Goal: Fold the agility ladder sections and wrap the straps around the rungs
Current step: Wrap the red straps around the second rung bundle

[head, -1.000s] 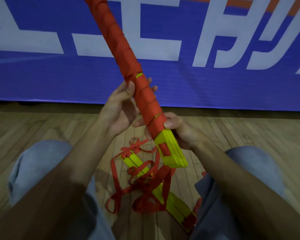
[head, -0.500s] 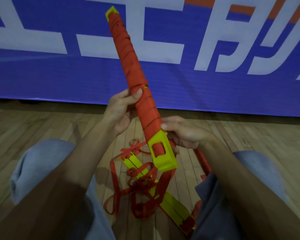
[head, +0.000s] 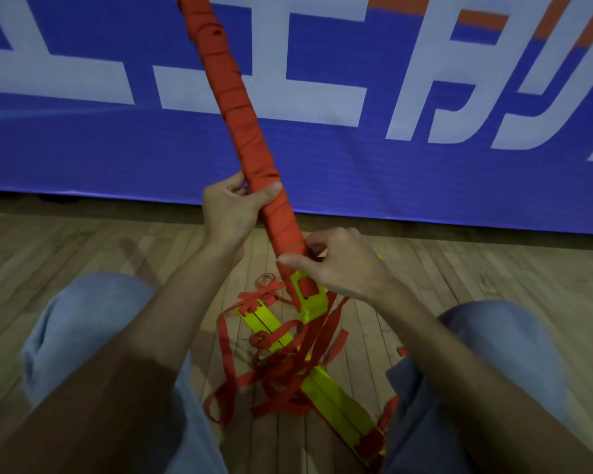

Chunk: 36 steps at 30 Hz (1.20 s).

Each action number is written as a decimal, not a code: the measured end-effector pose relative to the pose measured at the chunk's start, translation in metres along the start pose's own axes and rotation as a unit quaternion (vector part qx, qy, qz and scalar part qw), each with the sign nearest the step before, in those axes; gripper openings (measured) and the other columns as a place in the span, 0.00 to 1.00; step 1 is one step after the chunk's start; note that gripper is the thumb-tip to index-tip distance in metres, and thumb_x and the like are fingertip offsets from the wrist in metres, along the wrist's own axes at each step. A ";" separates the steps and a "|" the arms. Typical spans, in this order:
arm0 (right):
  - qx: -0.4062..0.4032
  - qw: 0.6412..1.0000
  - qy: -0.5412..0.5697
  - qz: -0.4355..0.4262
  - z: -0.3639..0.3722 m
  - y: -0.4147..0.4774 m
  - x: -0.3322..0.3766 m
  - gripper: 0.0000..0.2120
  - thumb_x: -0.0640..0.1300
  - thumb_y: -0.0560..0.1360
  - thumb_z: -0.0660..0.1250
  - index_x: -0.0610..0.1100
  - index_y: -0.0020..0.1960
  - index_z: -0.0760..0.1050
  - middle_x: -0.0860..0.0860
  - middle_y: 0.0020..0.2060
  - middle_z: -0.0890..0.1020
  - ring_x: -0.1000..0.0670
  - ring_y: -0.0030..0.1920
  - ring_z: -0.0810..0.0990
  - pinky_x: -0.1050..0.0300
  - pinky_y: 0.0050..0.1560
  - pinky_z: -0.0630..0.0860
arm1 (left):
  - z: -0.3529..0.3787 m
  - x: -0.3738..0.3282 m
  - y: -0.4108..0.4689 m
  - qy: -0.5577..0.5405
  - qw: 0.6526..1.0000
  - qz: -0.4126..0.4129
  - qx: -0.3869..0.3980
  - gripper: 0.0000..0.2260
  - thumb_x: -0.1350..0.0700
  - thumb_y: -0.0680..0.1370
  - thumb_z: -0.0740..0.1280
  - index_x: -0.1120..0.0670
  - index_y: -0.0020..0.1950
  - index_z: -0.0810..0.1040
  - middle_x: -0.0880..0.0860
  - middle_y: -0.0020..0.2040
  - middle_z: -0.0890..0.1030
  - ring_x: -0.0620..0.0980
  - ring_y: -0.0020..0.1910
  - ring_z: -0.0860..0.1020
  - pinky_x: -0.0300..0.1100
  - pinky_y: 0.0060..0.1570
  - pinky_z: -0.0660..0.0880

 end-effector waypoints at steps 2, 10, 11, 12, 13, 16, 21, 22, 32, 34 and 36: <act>-0.023 0.996 -0.082 0.018 0.003 -0.003 0.007 0.25 0.72 0.64 0.69 0.50 0.33 0.71 0.54 0.26 0.75 0.55 0.28 0.74 0.59 0.30 0.67 | -0.003 0.003 -0.002 0.025 1.000 0.003 -0.019 0.09 0.62 0.69 0.77 0.52 0.45 0.83 0.47 0.34 0.84 0.43 0.34 0.81 0.40 0.35 0.79; -0.051 0.997 0.061 0.025 0.004 -0.005 0.000 0.14 0.55 0.69 0.75 0.51 0.31 0.75 0.57 0.22 0.76 0.58 0.24 0.75 0.66 0.29 0.66 | 0.010 -0.012 -0.013 0.053 0.998 0.030 0.024 0.08 0.54 0.73 0.74 0.49 0.52 0.82 0.56 0.37 0.79 0.48 0.37 0.78 0.45 0.40 0.80; -0.053 0.990 0.130 0.021 0.000 -0.006 -0.001 0.12 0.50 0.70 0.76 0.51 0.31 0.77 0.58 0.21 0.77 0.60 0.23 0.75 0.69 0.28 0.66 | 0.011 -0.016 -0.015 0.024 0.999 0.021 0.026 0.08 0.55 0.75 0.72 0.52 0.54 0.83 0.54 0.38 0.82 0.48 0.37 0.80 0.45 0.40 0.81; -0.055 0.976 0.208 0.021 -0.006 -0.006 -0.002 0.10 0.46 0.71 0.76 0.50 0.32 0.78 0.57 0.22 0.78 0.60 0.23 0.75 0.70 0.27 0.66 | 0.011 -0.018 -0.014 -0.016 0.999 0.009 0.029 0.09 0.56 0.76 0.71 0.54 0.56 0.82 0.51 0.40 0.84 0.48 0.38 0.82 0.45 0.40 0.81; -0.049 0.955 0.291 0.021 -0.010 -0.006 -0.003 0.08 0.42 0.71 0.75 0.47 0.34 0.80 0.52 0.24 0.81 0.59 0.25 0.76 0.69 0.28 0.68 | 0.011 -0.021 -0.014 -0.060 0.997 0.000 0.037 0.09 0.58 0.77 0.69 0.55 0.58 0.81 0.51 0.41 0.85 0.48 0.38 0.82 0.43 0.40 0.80; -0.005 0.899 0.439 -0.001 -0.007 -0.002 0.000 0.03 0.43 0.70 0.74 0.44 0.38 0.84 0.44 0.35 0.86 0.45 0.35 0.81 0.54 0.38 0.74 | 0.021 -0.022 -0.014 -0.117 0.989 -0.023 0.081 0.15 0.57 0.78 0.67 0.54 0.65 0.76 0.49 0.46 0.85 0.46 0.42 0.83 0.42 0.42 0.78; 0.092 0.857 0.502 -0.070 0.011 0.000 0.021 0.31 0.60 0.56 0.80 0.38 0.49 0.82 0.46 0.40 0.86 0.49 0.40 0.84 0.59 0.41 0.79 | 0.050 -0.022 -0.029 -0.171 0.953 -0.066 0.240 0.35 0.43 0.68 0.75 0.62 0.68 0.72 0.56 0.57 0.80 0.50 0.51 0.80 0.44 0.45 0.78; 0.111 0.852 0.507 -0.077 0.013 -0.001 0.023 0.32 0.62 0.57 0.79 0.38 0.50 0.81 0.46 0.41 0.86 0.50 0.41 0.84 0.60 0.41 0.79 | 0.050 -0.026 -0.029 -0.181 0.948 -0.054 0.256 0.29 0.46 0.69 0.74 0.60 0.65 0.75 0.55 0.55 0.82 0.50 0.51 0.81 0.43 0.46 0.79; 0.141 0.849 0.505 -0.065 0.024 -0.006 0.015 0.30 0.65 0.60 0.76 0.41 0.50 0.83 0.45 0.40 0.86 0.49 0.39 0.84 0.60 0.39 0.79 | 0.043 -0.030 -0.025 -0.143 0.947 -0.005 0.287 0.24 0.50 0.63 0.79 0.56 0.55 0.79 0.50 0.45 0.85 0.46 0.43 0.83 0.42 0.38 0.80; 0.119 0.853 0.505 -0.053 0.025 -0.005 0.010 0.27 0.64 0.61 0.76 0.43 0.47 0.85 0.44 0.40 0.86 0.48 0.38 0.84 0.59 0.38 0.79 | 0.039 -0.029 -0.023 -0.127 0.952 0.002 0.280 0.24 0.51 0.63 0.79 0.57 0.55 0.78 0.49 0.44 0.85 0.46 0.43 0.83 0.43 0.37 0.80; 0.094 0.866 0.490 -0.044 0.024 -0.003 0.005 0.21 0.61 0.63 0.76 0.45 0.47 0.85 0.44 0.41 0.86 0.47 0.40 0.85 0.58 0.40 0.80 | 0.033 -0.028 -0.019 -0.103 0.960 0.013 0.260 0.21 0.58 0.65 0.79 0.58 0.56 0.77 0.49 0.44 0.84 0.46 0.43 0.83 0.42 0.38 0.80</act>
Point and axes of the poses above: each hand's wrist, its own y-axis towards the middle knuckle, its own z-axis out of the palm, x = y × z, the point moved 10 cm from there along y, towards the middle knuckle
